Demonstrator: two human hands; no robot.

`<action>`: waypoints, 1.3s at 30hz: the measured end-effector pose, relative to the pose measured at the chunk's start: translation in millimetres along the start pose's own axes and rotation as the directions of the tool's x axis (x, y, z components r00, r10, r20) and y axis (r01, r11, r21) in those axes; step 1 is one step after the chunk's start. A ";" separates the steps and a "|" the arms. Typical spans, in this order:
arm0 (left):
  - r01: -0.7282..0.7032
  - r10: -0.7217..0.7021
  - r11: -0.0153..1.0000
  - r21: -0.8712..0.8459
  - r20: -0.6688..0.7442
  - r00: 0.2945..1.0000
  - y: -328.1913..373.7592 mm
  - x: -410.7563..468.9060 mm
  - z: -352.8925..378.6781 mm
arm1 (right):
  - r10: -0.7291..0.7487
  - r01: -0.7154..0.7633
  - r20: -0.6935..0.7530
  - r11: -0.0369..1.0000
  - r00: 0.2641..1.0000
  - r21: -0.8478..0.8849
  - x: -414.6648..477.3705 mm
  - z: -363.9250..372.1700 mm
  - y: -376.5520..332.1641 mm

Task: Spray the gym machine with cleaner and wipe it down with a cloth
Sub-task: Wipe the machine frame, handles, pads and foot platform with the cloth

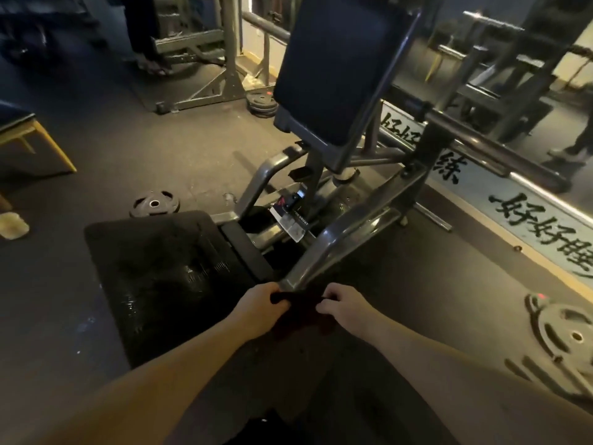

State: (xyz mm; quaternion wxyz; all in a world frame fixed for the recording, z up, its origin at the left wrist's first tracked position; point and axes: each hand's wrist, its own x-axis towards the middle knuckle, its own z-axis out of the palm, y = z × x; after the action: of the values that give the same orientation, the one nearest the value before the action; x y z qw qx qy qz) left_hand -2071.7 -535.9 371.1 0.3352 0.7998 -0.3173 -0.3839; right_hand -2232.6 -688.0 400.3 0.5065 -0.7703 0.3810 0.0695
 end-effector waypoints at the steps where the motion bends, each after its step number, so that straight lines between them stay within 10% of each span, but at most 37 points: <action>1: 0.013 -0.014 0.999 -0.038 -0.019 1.000 2.8 5.8 -3.4 | 0.006 -0.007 0.014 1.000 1.000 0.024 11.4 -4.5 -4.1; 7: 0.136 -0.172 0.890 -0.435 -0.045 0.984 1.4 34.6 -8.8 | 0.072 -0.127 0.225 0.963 0.972 0.239 73.2 -12.1 -15.8; 19: 0.434 -0.585 0.743 -0.509 -0.180 0.791 -7.5 87.6 47.2 | -0.031 0.184 0.547 0.956 0.836 -0.227 228.6 -12.0 1.0; 23: 0.424 -0.698 0.665 -0.615 -0.311 0.645 11.5 112.8 77.0 | 0.226 -0.182 0.720 0.973 0.657 -0.139 261.8 -21.5 17.0; 27: 0.330 -0.710 0.573 -0.750 -0.252 0.658 21.1 138.6 106.5 | 0.326 -0.536 0.828 0.844 0.455 -0.038 280.4 -24.8 37.3; 39: 0.372 -0.667 0.663 -0.649 -0.287 0.688 -73.1 206.9 174.3 | 0.298 -0.385 0.593 0.923 0.748 0.021 343.1 4.6 137.0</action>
State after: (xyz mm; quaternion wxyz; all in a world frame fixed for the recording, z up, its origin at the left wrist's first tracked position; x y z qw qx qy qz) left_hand -2093.3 -703.2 147.3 0.4878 0.7983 0.1563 -0.3168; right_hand -2081.3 -888.3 129.3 0.6300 -0.5912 0.3472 0.3646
